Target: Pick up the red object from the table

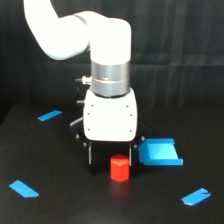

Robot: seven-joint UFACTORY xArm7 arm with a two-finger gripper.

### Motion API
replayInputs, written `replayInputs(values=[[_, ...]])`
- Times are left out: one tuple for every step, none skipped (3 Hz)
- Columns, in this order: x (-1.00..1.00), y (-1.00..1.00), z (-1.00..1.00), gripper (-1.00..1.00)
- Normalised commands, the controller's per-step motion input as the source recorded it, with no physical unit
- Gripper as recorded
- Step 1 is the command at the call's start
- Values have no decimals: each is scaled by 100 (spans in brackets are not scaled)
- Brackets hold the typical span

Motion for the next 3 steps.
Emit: replayInputs(values=[[10,-21,-31,97],[6,13,-28,65],[18,31,-21,-22]])
